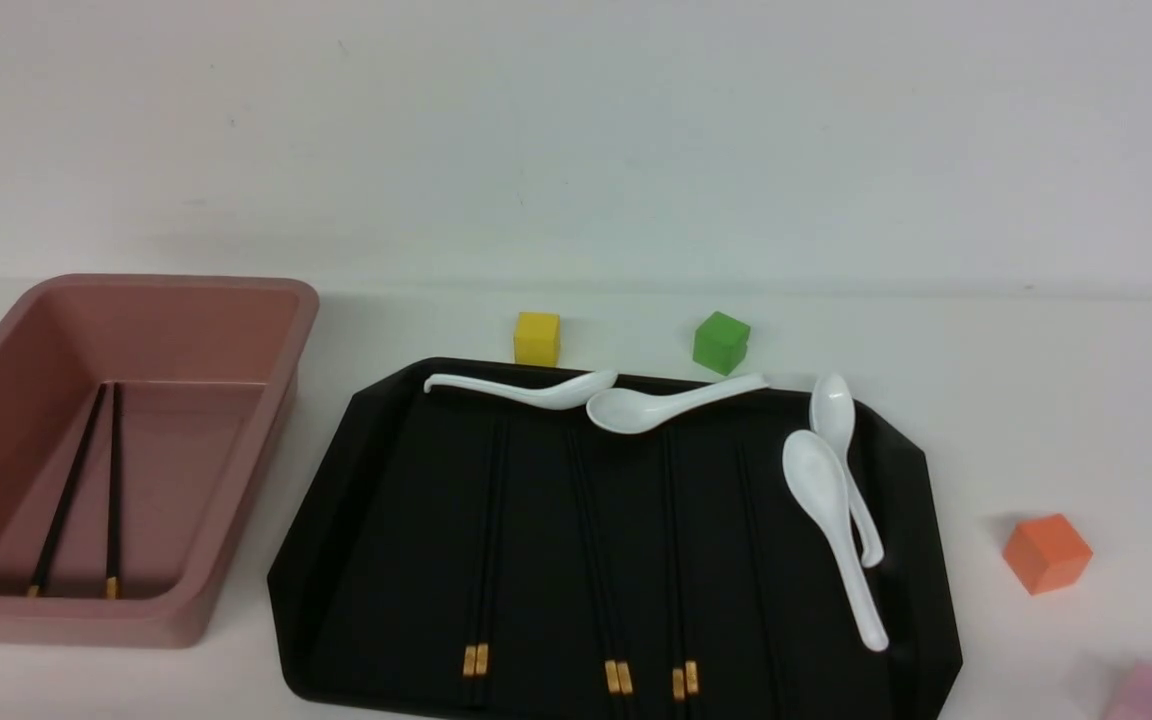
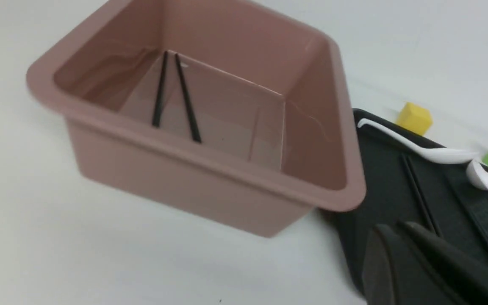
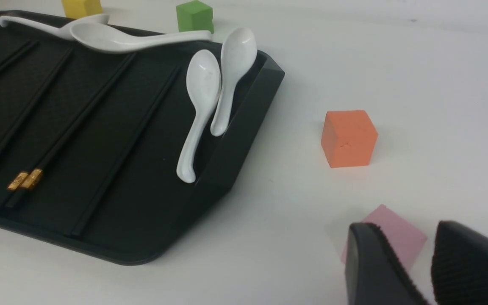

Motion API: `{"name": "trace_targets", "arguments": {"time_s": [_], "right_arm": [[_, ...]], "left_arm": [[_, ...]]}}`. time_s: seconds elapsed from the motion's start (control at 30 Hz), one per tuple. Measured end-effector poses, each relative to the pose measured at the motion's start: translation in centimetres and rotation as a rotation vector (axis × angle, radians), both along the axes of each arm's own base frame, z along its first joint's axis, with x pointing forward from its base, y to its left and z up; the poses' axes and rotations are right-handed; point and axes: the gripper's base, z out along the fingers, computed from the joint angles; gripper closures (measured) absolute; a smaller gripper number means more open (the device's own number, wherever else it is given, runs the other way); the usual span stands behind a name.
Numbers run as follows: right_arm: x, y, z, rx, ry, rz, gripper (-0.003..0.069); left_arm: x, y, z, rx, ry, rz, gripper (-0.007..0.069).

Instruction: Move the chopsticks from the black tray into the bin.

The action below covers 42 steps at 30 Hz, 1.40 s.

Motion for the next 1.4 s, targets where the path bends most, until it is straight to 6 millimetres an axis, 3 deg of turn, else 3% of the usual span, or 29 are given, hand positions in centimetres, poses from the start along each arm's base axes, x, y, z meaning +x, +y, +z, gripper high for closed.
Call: {"name": "trace_targets", "arguments": {"time_s": [0.43,1.4], "right_arm": [[0.0,0.0,0.0,0.0,0.0,0.0,0.0419],[0.0,0.0,0.0,0.0,0.0,0.0,0.0419]], "left_arm": [[-0.3,-0.1,-1.7,0.068,0.093,-0.035,0.0617],[-0.4,-0.1,-1.9,0.058,0.105,-0.041,0.0592]]}}
